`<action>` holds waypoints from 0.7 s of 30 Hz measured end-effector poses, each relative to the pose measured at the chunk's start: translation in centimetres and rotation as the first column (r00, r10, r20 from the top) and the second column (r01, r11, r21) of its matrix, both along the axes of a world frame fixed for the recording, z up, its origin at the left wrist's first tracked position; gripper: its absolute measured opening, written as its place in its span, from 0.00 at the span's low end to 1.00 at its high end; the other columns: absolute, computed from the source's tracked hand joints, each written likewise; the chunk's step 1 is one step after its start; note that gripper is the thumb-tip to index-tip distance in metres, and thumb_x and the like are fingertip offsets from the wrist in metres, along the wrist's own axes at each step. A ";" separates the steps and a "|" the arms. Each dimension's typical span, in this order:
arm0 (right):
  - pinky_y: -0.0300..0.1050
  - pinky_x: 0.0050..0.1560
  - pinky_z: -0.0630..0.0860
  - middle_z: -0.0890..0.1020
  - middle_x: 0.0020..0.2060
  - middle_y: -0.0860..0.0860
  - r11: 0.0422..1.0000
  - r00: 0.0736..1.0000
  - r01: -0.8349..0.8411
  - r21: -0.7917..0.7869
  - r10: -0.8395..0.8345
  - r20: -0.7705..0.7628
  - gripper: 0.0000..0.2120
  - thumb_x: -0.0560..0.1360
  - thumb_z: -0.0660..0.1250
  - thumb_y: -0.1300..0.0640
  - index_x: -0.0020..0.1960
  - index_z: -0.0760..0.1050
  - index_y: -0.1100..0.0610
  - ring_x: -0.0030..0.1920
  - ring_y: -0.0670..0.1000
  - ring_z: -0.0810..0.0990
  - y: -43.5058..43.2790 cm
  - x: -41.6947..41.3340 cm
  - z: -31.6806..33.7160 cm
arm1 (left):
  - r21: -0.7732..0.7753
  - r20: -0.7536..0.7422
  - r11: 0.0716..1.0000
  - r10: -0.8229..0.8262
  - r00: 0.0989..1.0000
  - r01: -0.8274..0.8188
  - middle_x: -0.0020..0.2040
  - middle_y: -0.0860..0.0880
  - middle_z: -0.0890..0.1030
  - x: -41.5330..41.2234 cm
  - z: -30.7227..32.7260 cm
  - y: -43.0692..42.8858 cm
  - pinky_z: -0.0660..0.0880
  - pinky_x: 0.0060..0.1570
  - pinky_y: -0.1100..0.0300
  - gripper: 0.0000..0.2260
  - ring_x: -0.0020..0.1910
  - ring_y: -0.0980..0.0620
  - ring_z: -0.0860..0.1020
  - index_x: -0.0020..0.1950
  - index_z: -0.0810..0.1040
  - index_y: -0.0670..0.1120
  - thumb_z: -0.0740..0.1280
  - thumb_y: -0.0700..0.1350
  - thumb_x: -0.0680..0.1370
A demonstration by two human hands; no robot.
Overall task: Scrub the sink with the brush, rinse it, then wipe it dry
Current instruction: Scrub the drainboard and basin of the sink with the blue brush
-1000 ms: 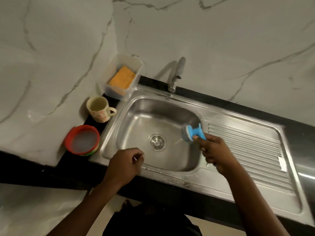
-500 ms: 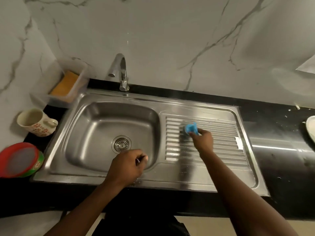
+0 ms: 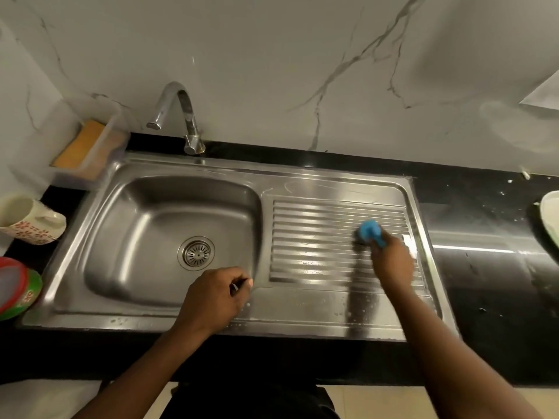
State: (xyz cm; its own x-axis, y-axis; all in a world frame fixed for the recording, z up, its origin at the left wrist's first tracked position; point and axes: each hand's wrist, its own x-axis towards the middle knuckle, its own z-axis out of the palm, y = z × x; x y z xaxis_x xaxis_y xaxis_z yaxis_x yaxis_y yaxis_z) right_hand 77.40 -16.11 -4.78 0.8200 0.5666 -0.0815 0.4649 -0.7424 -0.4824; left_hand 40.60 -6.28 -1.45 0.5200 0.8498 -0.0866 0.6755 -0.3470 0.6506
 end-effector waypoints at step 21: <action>0.43 0.39 0.71 0.86 0.50 0.50 0.985 0.984 -0.171 -0.026 0.169 -0.058 0.22 0.83 0.65 0.50 0.76 0.71 0.39 0.45 0.54 0.84 1.7 -5.8 -1.4 | -0.043 0.040 0.998 -0.035 0.999 0.037 0.37 0.63 0.83 4.8 -1.4 -2.2 0.78 0.38 0.62 0.04 0.38 0.62 0.81 0.45 0.85 0.56 0.72 0.53 0.79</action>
